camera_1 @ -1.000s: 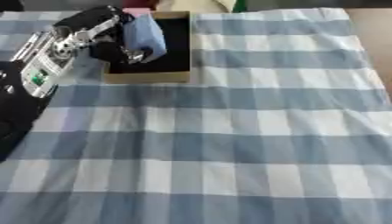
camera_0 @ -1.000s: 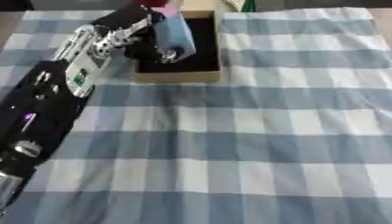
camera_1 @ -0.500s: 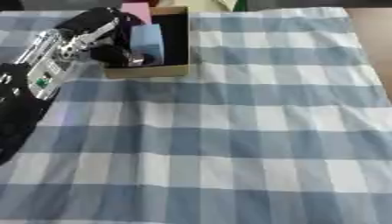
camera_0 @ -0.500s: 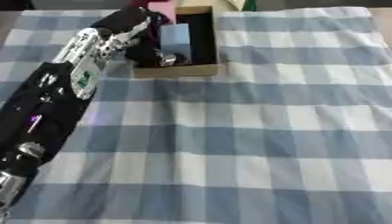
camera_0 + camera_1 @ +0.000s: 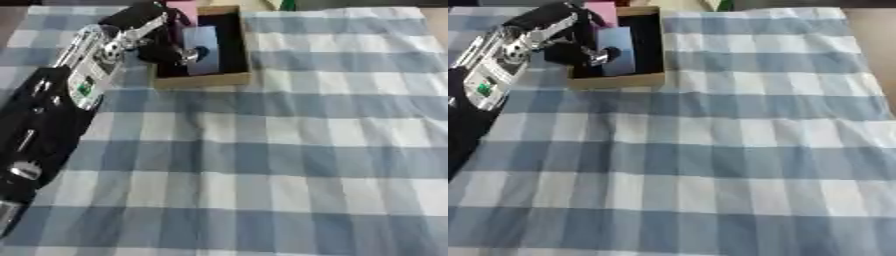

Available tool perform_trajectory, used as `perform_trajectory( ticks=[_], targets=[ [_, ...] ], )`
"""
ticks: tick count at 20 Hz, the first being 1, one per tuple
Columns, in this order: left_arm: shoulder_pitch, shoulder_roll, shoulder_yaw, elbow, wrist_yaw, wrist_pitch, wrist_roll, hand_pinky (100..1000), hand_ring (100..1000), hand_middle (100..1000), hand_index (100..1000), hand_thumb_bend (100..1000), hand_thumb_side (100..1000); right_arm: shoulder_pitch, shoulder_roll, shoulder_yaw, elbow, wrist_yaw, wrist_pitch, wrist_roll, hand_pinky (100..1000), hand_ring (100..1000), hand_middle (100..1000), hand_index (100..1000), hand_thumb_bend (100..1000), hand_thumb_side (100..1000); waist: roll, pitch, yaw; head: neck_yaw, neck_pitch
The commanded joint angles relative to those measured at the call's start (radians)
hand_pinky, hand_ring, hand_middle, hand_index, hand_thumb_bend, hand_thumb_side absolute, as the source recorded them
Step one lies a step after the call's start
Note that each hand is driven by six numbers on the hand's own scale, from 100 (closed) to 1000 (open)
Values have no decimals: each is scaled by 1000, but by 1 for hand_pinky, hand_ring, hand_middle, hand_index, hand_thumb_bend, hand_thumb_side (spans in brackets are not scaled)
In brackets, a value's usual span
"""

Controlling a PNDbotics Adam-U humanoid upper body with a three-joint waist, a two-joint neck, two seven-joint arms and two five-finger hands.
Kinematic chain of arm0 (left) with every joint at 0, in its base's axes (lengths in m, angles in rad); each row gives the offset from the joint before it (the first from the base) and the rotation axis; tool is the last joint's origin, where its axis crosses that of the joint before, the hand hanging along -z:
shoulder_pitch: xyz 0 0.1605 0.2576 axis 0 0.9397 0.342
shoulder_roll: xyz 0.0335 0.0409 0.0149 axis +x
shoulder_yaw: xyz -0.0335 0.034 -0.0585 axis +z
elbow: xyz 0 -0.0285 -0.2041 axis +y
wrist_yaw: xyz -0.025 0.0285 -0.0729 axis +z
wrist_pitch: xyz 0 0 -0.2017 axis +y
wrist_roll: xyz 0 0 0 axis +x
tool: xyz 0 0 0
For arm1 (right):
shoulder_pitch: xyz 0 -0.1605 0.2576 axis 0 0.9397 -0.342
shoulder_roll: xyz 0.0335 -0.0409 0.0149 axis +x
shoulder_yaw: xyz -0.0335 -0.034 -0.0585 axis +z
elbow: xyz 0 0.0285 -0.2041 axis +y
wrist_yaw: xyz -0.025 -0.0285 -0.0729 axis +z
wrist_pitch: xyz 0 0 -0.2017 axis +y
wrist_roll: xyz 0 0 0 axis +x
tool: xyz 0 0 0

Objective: Pick up objects on the table and place them in the box.

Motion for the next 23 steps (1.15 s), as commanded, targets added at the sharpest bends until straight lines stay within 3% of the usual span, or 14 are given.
perform_trajectory(
  ticks=[1, 3, 7, 13, 14, 19, 23],
  targets=[
    [-7, 49, 12, -92, 52, 14, -12, 616, 598, 562, 848, 405, 803, -4, -25, -16, -15, 2, 3, -3, 797, 764, 488, 729, 129, 730, -2, -37, 5, -17, 16],
    [-2, 62, 9, -132, 73, 32, -39, 624, 605, 570, 857, 457, 799, -5, -23, -14, -15, 2, 2, -2, 797, 763, 487, 729, 130, 729, -4, -43, 9, -24, 22],
    [7, 80, 14, -196, 92, 56, -78, 620, 601, 566, 849, 404, 803, 0, -22, -14, -15, 5, 0, -1, 797, 763, 488, 729, 130, 728, -9, -52, 15, -34, 28],
    [44, 121, 48, -335, 163, 57, -65, 620, 603, 566, 846, 248, 815, 10, -22, -21, -15, 7, 1, -10, 798, 765, 490, 729, 130, 725, -13, -67, 35, -59, 45],
    [54, 129, 59, -360, 178, 56, -54, 618, 602, 564, 841, 180, 823, 11, -22, -22, -15, 8, 0, -12, 798, 765, 490, 729, 130, 725, -14, -69, 39, -62, 47],
    [138, 173, 142, -488, 257, 44, 21, 621, 612, 573, 852, 122, 839, 24, -25, -27, -15, 6, -3, -24, 799, 768, 494, 732, 130, 726, -23, -80, 62, -79, 49],
    [232, 206, 229, -588, 318, 68, 82, 620, 617, 578, 854, 100, 920, 39, -26, -35, -15, -6, -10, -42, 800, 771, 497, 733, 125, 730, -34, -86, 82, -97, 46]
  ],
)
